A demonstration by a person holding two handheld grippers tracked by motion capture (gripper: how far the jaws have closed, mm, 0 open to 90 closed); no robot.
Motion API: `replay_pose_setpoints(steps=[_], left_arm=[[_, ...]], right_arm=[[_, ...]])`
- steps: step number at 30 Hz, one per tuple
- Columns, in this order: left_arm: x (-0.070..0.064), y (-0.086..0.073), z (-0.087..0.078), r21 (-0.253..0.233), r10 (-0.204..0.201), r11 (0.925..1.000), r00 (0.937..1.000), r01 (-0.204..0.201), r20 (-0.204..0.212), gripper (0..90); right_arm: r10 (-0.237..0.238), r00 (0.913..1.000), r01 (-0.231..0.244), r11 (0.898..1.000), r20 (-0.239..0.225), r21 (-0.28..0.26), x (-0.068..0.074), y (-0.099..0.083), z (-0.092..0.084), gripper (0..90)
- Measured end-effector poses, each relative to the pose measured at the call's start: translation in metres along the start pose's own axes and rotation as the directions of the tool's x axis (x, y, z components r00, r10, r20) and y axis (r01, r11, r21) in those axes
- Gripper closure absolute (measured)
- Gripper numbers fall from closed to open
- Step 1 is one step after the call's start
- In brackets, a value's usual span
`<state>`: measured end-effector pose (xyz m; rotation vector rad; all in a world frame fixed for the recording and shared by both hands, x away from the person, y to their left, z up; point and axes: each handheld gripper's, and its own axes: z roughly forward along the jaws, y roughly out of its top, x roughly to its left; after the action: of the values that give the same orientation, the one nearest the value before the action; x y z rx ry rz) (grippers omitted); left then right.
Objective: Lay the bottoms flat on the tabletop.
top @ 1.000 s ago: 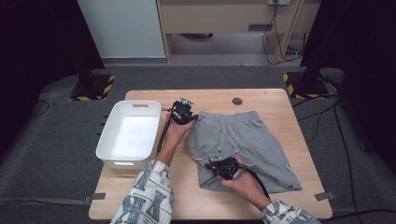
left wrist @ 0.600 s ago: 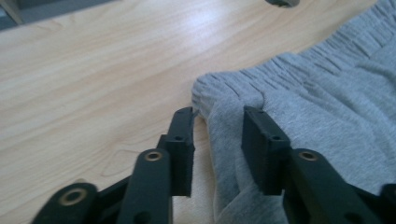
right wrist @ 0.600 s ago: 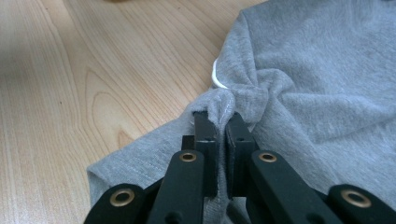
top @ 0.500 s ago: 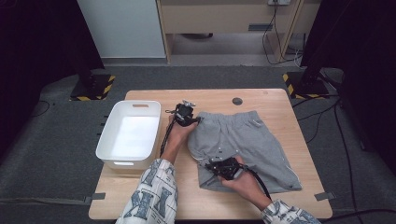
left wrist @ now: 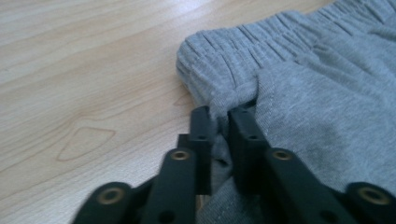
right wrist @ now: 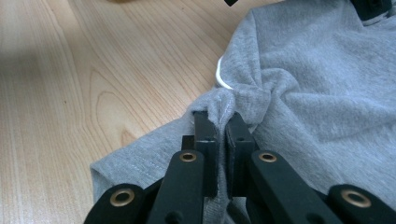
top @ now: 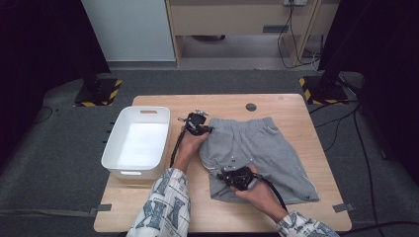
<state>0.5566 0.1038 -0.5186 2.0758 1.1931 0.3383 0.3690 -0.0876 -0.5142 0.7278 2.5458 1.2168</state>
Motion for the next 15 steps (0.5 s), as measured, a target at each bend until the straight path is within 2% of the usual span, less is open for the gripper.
replay_pose_setpoints(steps=[3, 6, 12, 13, 15], left_arm=[[-0.003, 0.004, -0.006, -0.024, 0.024, 0.9994, 0.9996, -0.024, -0.014, 85.3], [-0.006, 0.009, -0.017, -0.07, 0.023, 0.9972, 0.9996, -0.024, -0.015, 85.7], [-0.02, 0.018, -0.035, -0.097, 0.045, 0.9942, 0.999, -0.045, -0.009, 85.6], [-0.028, 0.022, -0.043, -0.102, 0.078, 0.9915, 0.9967, -0.08, -0.023, 85.6], [-0.034, 0.026, -0.05, -0.108, 0.088, 0.99, 0.9959, -0.09, -0.022, 85.8]], right_arm=[[0.01, 0.9999, -0.01, 1.0, -0.009, -0.013, -0.001, 0.001, -0.002, 86.7], [0.019, 0.9995, -0.02, 0.999, -0.024, -0.034, 0.0, 0.003, -0.007, 86.8], [0.018, 0.9989, -0.021, 0.997, -0.042, -0.073, 0.002, 0.008, -0.019, 86.8], [0.018, 0.9988, -0.021, 0.997, -0.047, -0.08, 0.003, 0.01, -0.022, 86.8], [0.016, 0.9985, -0.021, 0.995, -0.052, -0.097, 0.005, 0.013, -0.027, 86.9]])
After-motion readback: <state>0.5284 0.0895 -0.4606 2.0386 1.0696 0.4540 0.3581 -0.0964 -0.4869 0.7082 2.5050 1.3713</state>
